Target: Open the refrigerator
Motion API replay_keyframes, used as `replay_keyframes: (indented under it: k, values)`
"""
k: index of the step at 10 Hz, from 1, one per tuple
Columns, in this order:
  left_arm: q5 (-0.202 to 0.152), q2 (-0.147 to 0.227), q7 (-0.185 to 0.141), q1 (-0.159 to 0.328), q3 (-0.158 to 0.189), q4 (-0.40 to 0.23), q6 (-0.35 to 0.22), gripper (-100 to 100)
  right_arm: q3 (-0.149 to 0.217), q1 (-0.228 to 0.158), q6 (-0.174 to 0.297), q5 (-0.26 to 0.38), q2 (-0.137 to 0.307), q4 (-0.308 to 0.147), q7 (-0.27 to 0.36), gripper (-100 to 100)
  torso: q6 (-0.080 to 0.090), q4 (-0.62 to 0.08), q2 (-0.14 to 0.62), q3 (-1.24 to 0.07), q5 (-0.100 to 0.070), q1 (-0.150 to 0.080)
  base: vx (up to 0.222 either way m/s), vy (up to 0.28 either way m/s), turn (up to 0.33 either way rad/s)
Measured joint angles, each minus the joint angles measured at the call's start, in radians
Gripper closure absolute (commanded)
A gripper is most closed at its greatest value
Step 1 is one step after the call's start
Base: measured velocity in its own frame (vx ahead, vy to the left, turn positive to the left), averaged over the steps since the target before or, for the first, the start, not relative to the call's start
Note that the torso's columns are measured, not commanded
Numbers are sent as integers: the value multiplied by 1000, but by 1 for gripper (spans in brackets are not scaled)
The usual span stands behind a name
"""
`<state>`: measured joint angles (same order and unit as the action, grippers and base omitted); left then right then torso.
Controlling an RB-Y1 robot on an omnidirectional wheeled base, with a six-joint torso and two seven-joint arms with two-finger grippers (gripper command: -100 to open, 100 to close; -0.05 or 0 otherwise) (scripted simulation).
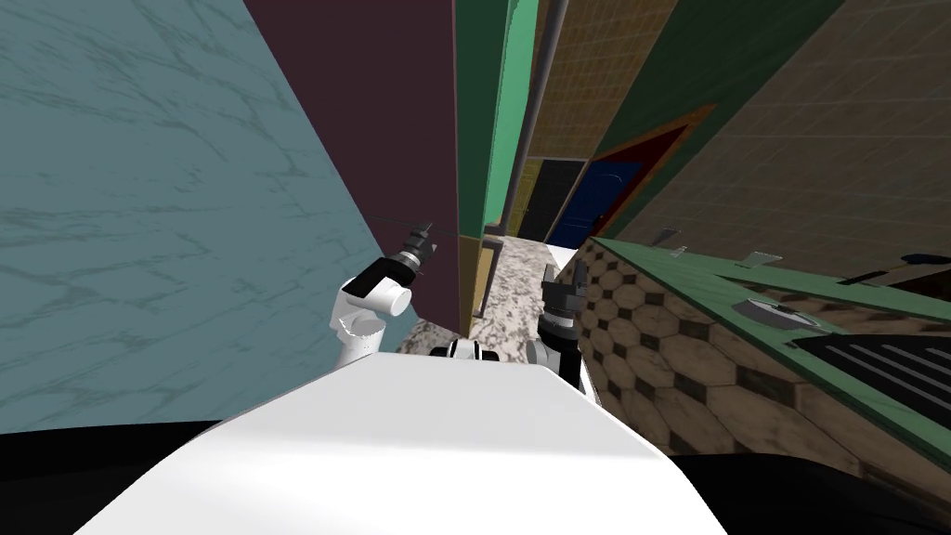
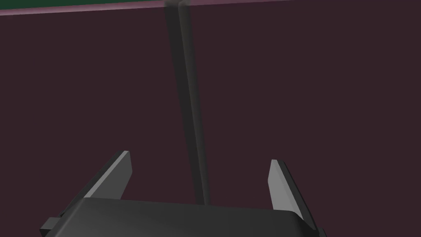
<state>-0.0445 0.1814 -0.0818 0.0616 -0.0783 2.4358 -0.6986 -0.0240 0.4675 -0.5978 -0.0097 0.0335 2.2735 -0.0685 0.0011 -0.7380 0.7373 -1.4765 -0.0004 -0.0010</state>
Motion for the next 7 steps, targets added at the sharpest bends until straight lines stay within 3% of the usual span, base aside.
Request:
replay_keyframes:
  k: [7]
  values:
    - [-16, -14, 1, 87, 3, -11, -177, -100, 0, 0, 0, 0, 0, 0, 0, 0, 10, 4, -9, -6, -5, -14, 18, -70, 84]
